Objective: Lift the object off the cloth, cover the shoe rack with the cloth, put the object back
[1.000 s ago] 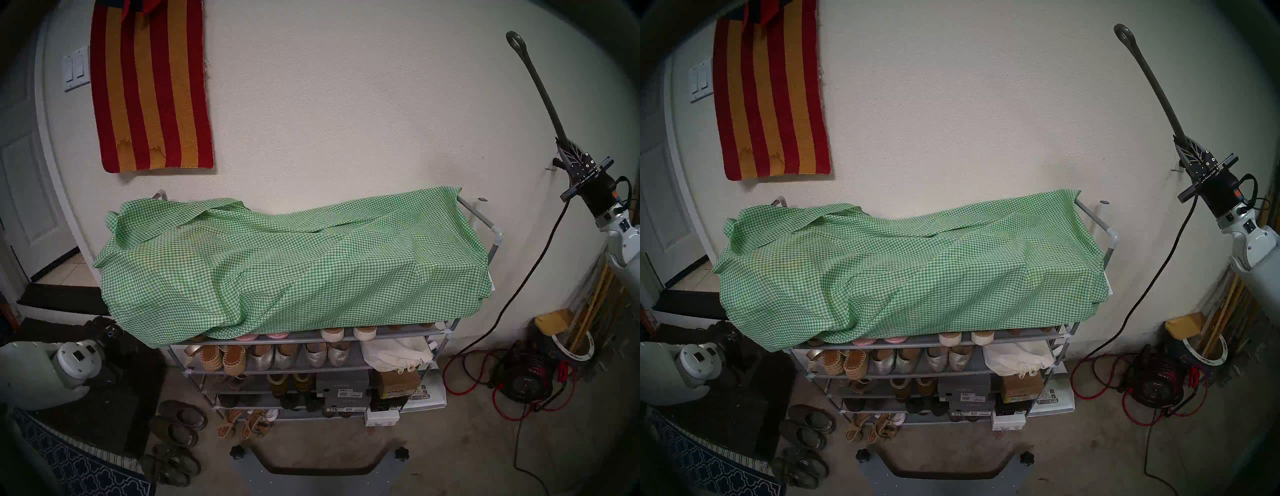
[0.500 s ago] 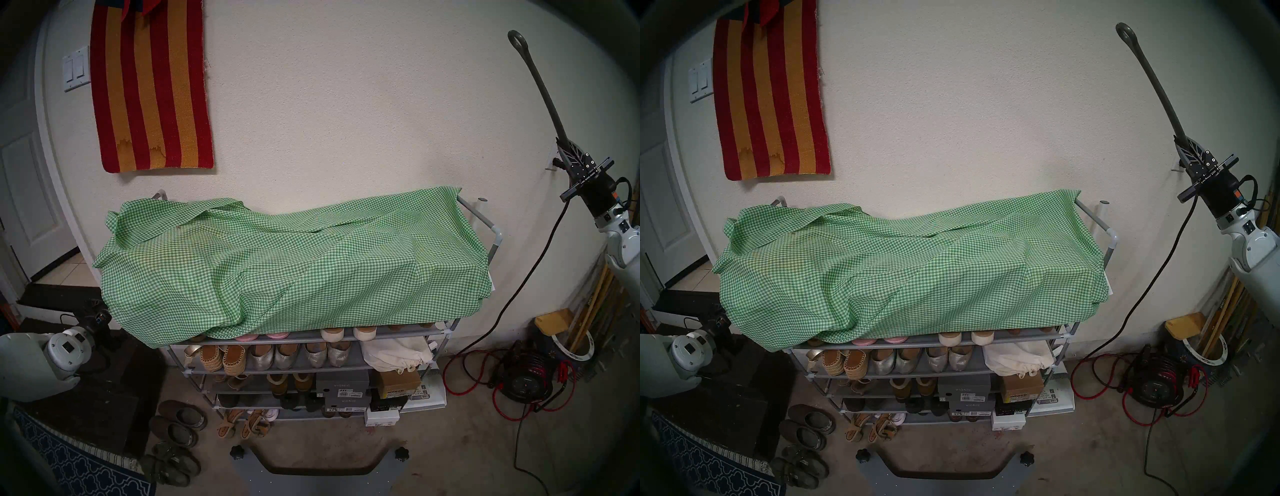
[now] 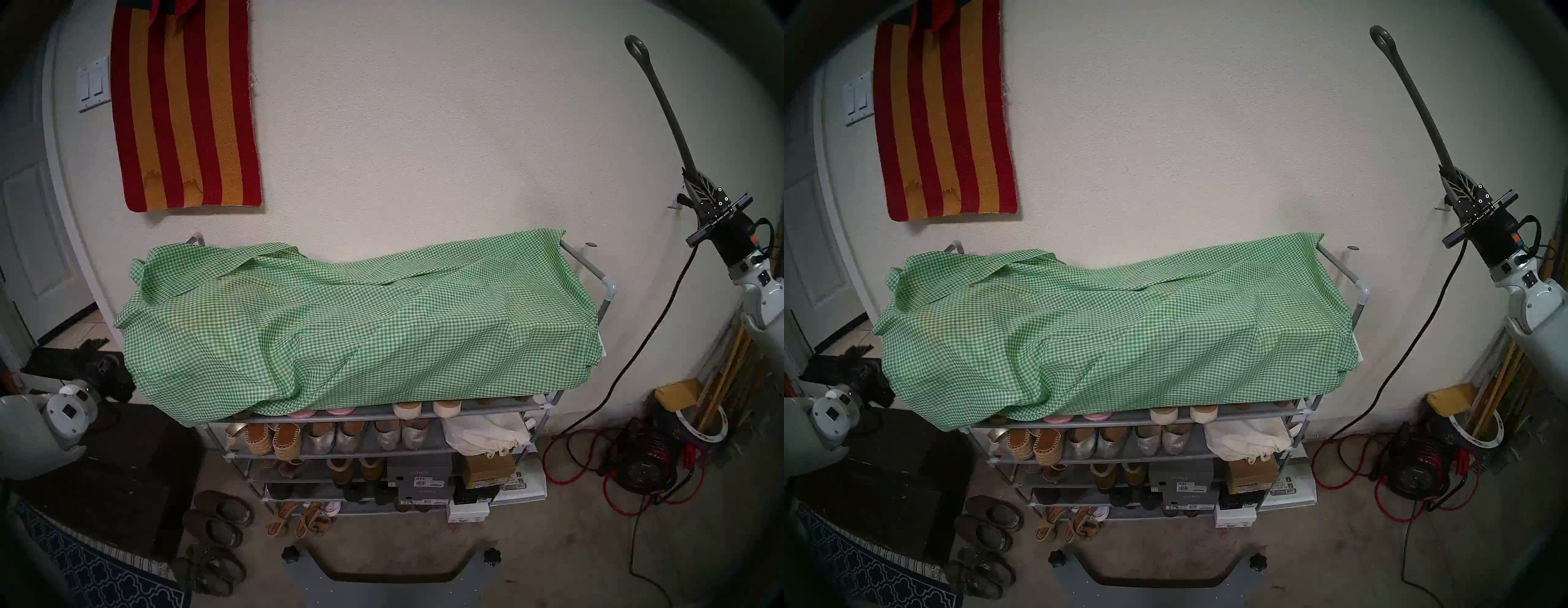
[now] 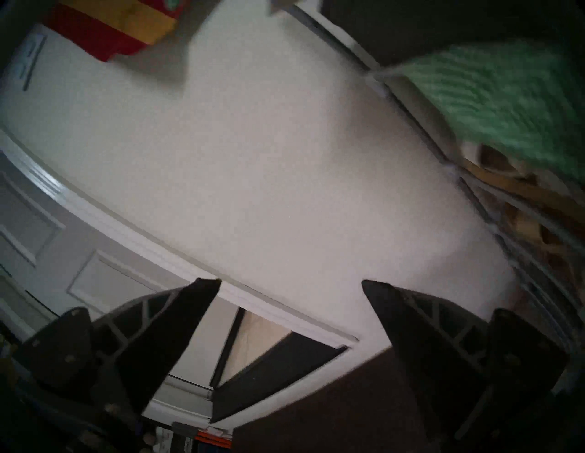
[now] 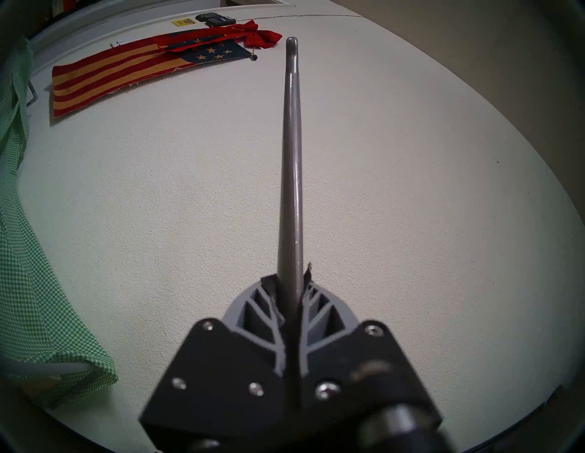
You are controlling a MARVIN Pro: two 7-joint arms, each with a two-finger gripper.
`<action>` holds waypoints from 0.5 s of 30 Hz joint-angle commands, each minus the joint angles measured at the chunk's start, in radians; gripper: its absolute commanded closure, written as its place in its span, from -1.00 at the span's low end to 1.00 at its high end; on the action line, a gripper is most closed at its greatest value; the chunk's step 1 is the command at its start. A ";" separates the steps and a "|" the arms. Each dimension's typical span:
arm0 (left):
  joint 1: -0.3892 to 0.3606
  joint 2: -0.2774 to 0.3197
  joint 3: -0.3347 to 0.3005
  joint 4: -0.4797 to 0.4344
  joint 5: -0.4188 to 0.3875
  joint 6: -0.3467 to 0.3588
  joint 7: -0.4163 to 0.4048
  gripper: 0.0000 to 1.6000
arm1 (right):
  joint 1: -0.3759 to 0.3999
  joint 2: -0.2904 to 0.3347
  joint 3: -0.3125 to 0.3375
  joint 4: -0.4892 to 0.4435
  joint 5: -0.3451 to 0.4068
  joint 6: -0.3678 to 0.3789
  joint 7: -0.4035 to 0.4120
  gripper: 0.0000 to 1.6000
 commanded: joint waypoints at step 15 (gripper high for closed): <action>-0.155 0.009 -0.243 0.020 0.077 -0.219 0.093 -1.00 | -0.021 0.006 0.023 -0.006 -0.003 0.001 -0.027 1.00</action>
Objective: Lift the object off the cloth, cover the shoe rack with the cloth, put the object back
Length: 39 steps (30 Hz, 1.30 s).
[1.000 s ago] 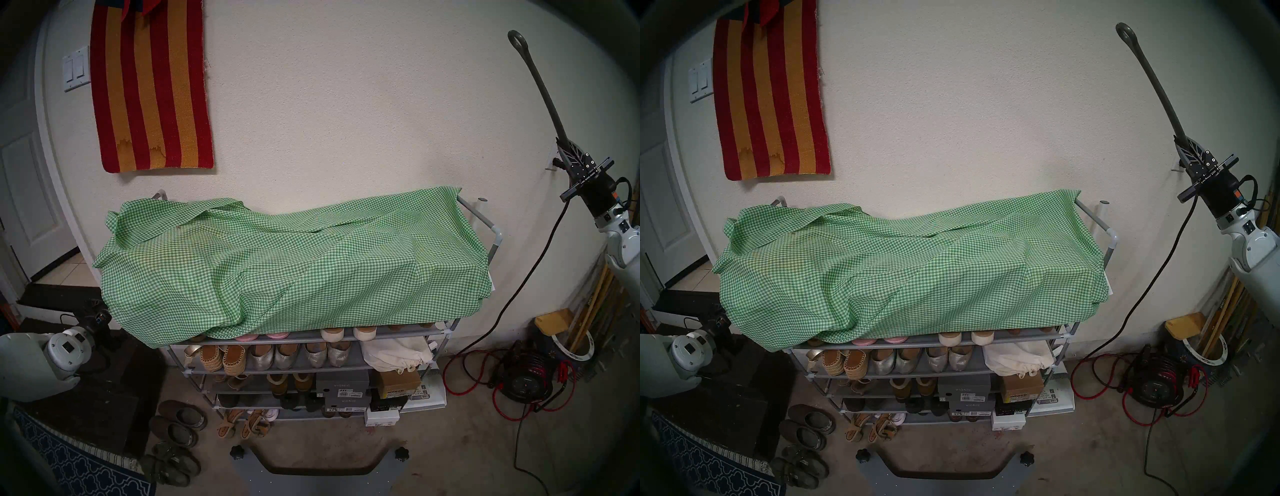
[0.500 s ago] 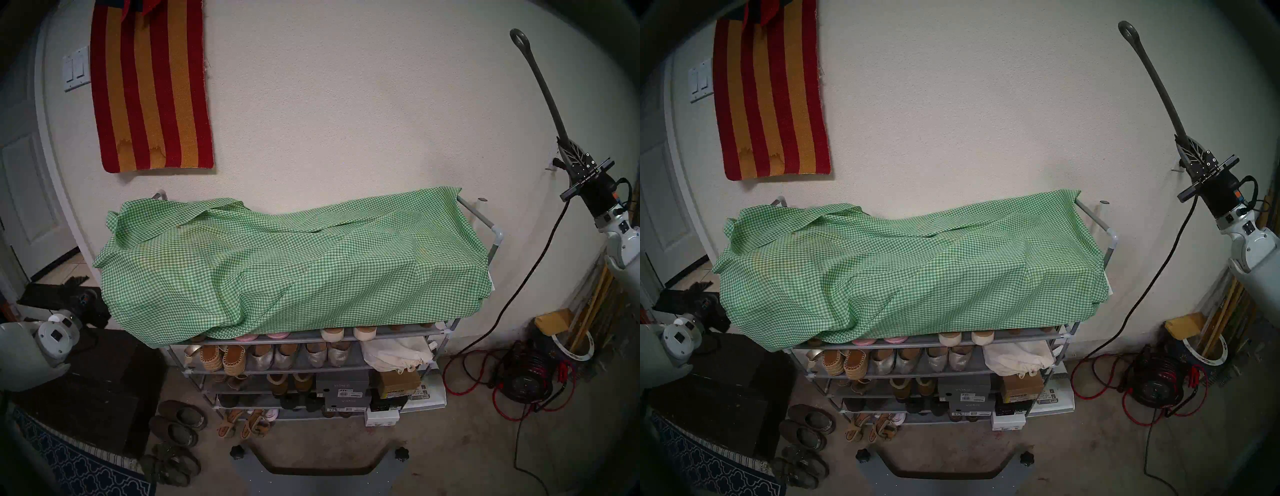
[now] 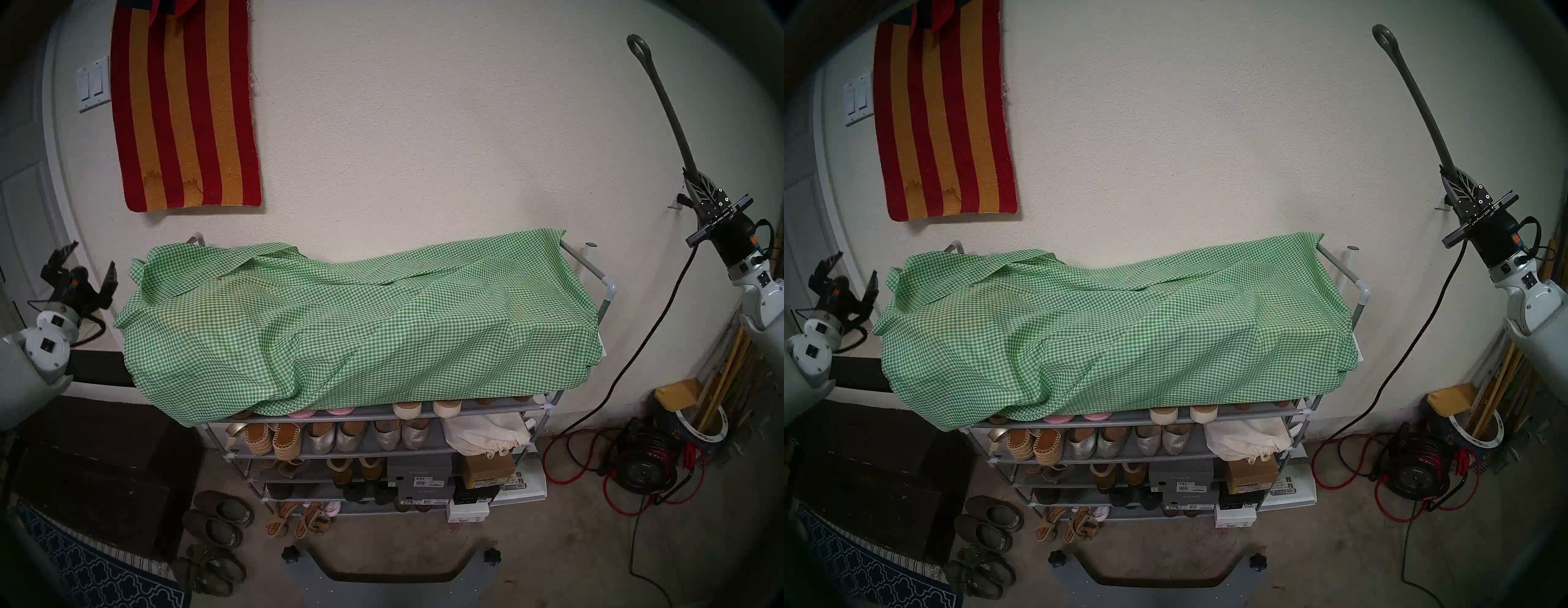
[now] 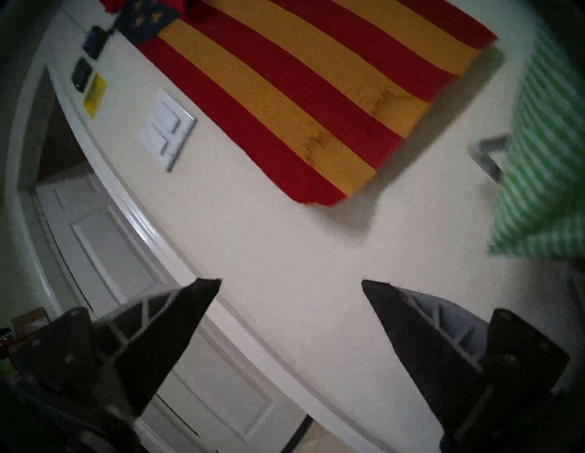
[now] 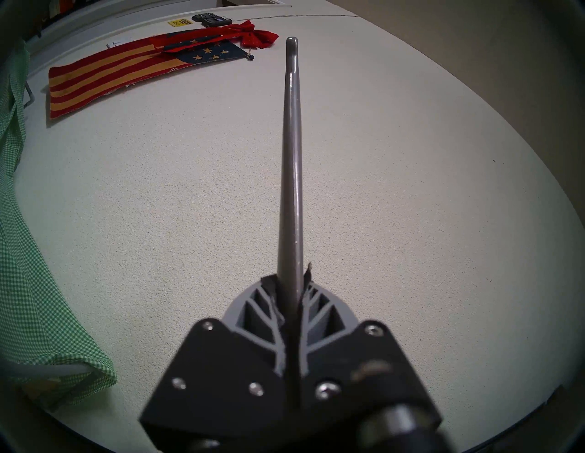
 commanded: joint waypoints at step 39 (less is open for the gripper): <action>0.008 0.008 -0.073 -0.154 0.137 -0.433 -0.110 -1.00 | -0.046 0.006 0.045 -0.012 -0.012 0.001 -0.048 1.00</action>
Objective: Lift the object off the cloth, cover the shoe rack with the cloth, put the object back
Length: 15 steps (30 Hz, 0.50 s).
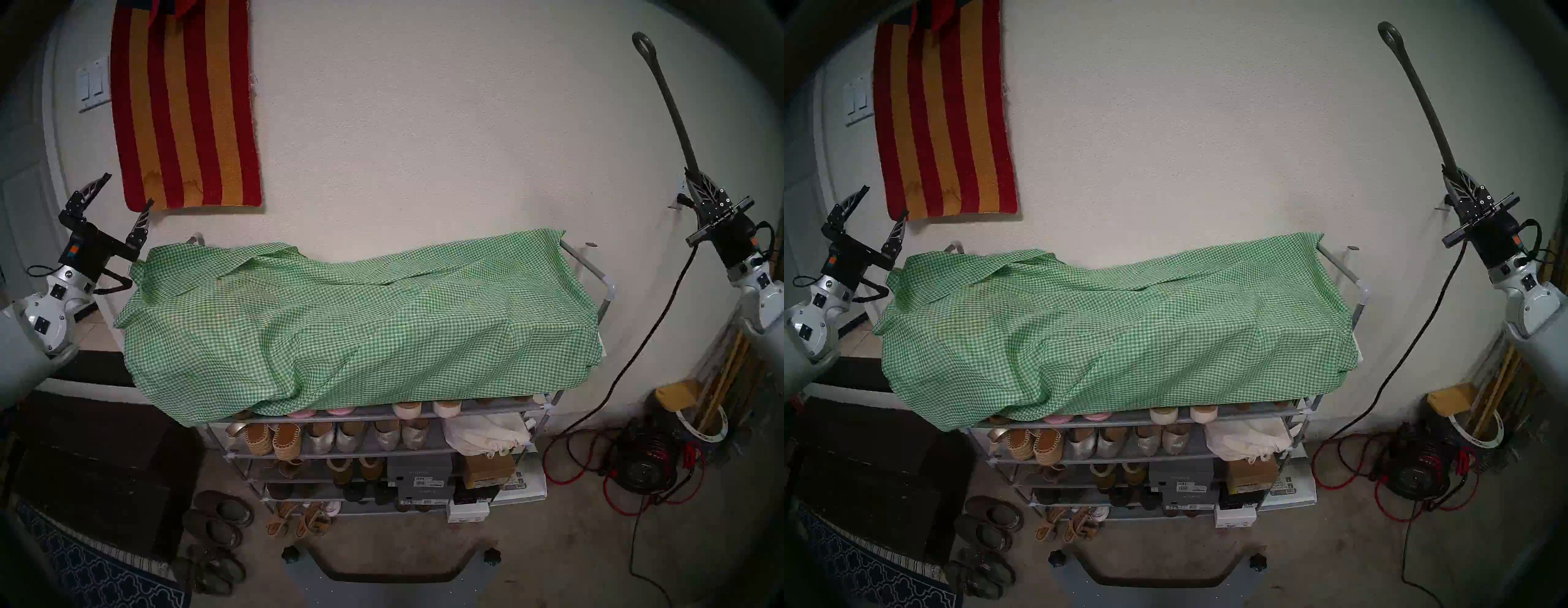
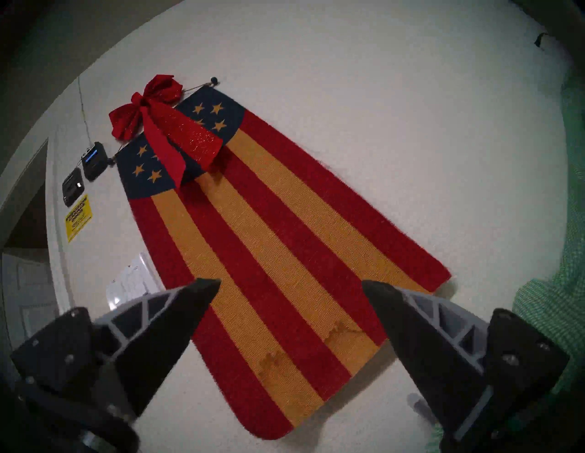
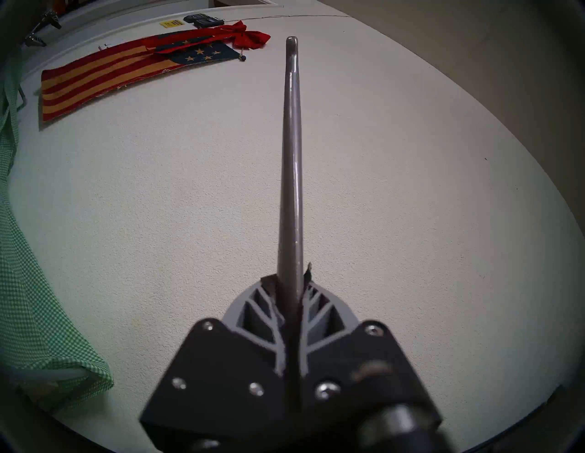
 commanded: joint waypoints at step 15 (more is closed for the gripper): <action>0.042 0.002 -0.012 -0.010 0.030 -0.152 -0.035 -1.00 | -0.018 0.005 0.027 -0.002 -0.024 0.001 -0.026 1.00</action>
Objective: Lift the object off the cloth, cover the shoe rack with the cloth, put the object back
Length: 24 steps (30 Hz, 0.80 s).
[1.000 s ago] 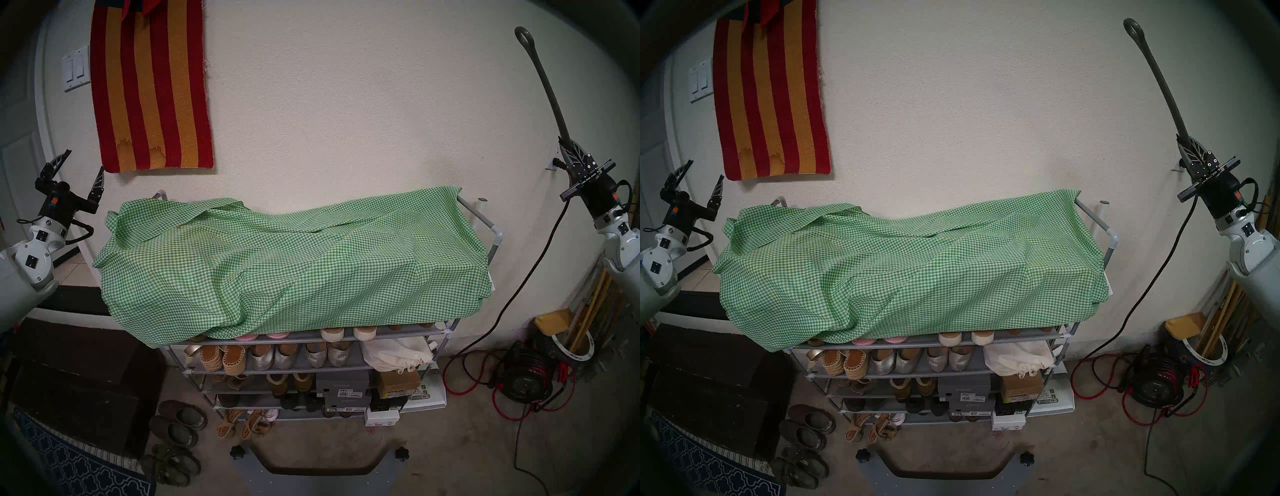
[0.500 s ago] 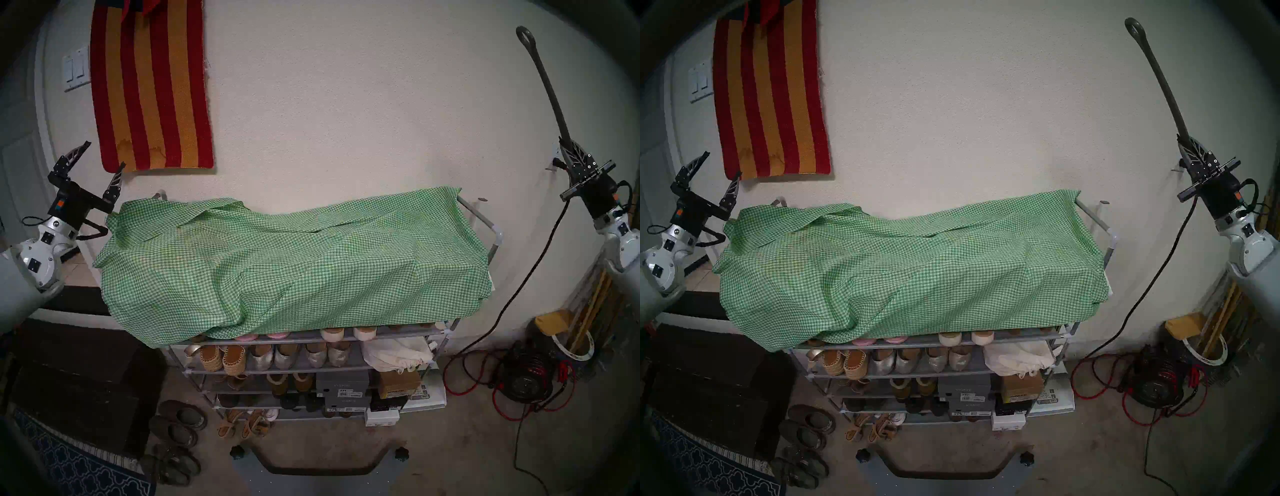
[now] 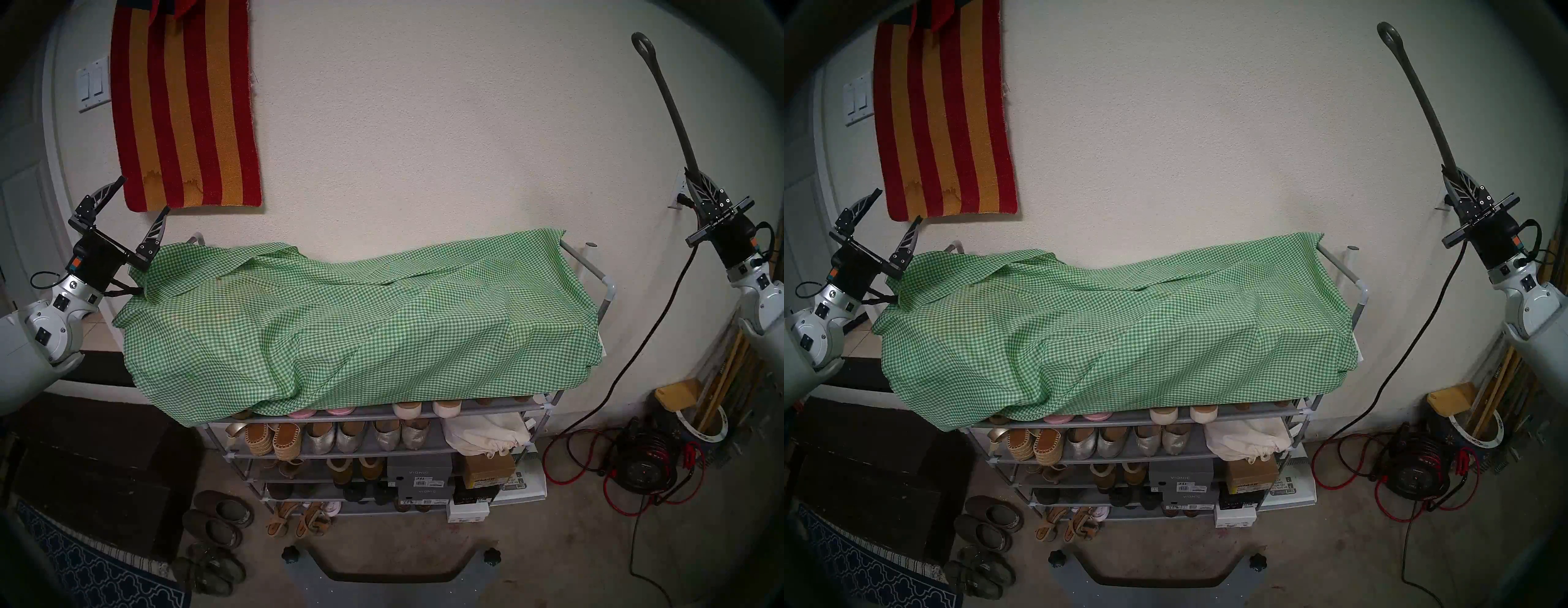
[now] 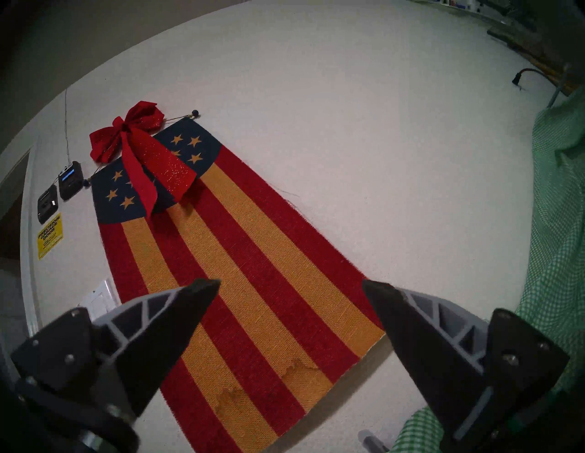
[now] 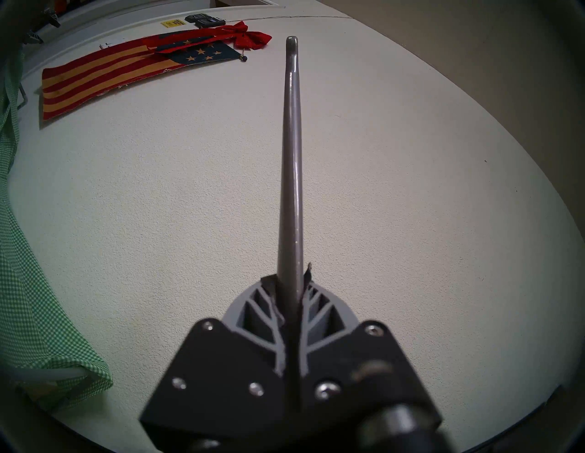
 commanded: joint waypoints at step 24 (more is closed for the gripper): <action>0.030 0.002 -0.039 0.038 0.104 -0.027 -0.100 -1.00 | -0.028 0.005 0.034 -0.004 -0.037 0.001 -0.038 1.00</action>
